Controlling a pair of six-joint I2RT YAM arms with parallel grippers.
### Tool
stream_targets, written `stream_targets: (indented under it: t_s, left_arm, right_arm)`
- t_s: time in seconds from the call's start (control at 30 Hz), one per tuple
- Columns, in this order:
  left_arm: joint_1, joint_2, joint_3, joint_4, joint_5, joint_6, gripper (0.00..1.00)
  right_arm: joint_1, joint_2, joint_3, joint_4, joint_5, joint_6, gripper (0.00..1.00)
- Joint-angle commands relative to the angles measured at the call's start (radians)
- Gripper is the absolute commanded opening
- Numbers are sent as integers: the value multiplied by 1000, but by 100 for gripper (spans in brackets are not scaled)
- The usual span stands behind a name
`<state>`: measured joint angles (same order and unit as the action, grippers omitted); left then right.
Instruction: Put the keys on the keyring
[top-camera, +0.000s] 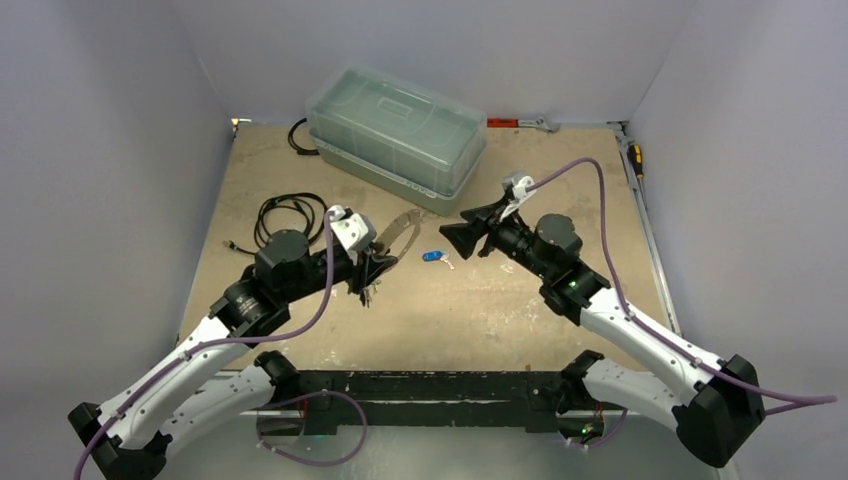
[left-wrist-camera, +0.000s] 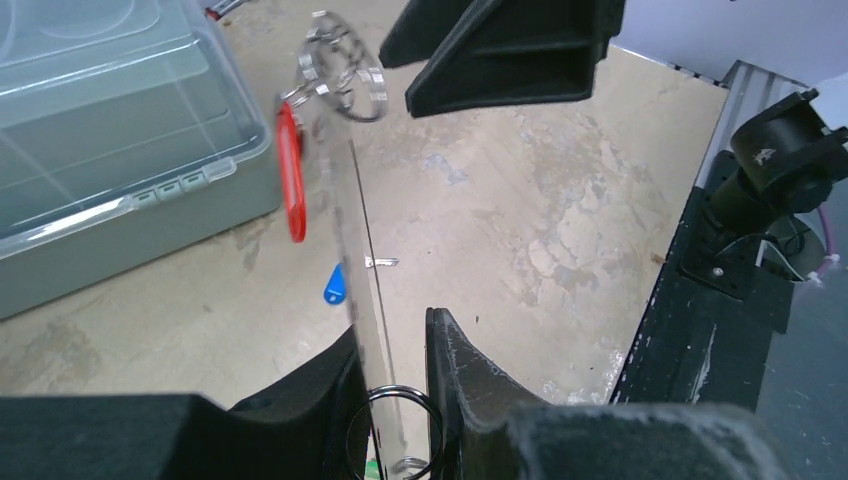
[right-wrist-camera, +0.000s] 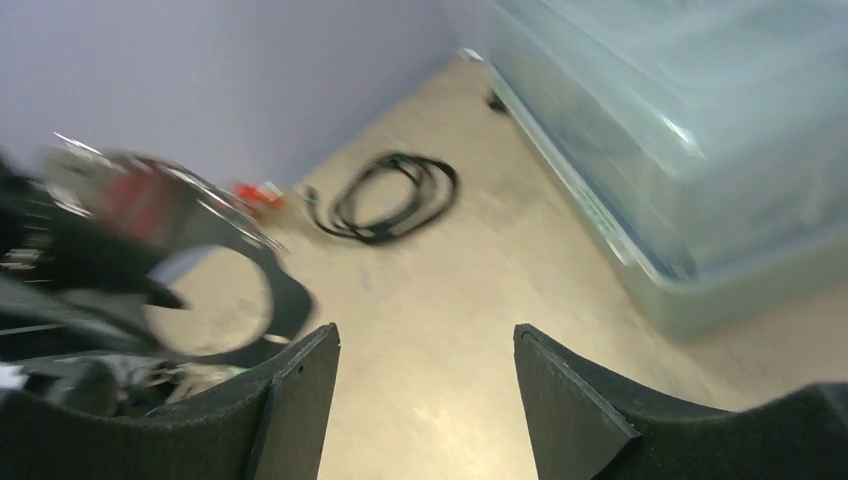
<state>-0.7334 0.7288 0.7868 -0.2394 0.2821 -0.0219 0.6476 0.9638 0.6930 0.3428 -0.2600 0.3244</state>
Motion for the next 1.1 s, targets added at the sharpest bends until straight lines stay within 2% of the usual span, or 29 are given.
stream_targets:
  t_s: [0.0, 0.1, 0.3, 0.4, 0.7, 0.9, 1.07]
  left_arm:
    - [3, 8, -7, 37, -65, 2, 0]
    - [3, 18, -7, 35, -67, -1, 0]
    - [3, 15, -10, 29, -68, -15, 0]
    - [3, 25, -11, 22, -83, -22, 0]
    - [2, 47, 4, -3, -147, -29, 0]
    - [3, 37, 7, -8, -165, -32, 0]
    - [3, 35, 8, -11, -166, -31, 0]
  right_arm:
    - [-2, 62, -31, -120, 267, 59, 67]
    - [-2, 103, -42, -139, 297, 106, 65]
    - [3, 216, -47, -82, 187, 90, 61]
    - [20, 292, -9, -87, 195, 91, 56]
    - [55, 527, 175, -268, 288, 166, 52]
    - [93, 665, 295, -392, 324, 150, 50]
    - [107, 737, 348, -427, 358, 147, 42]
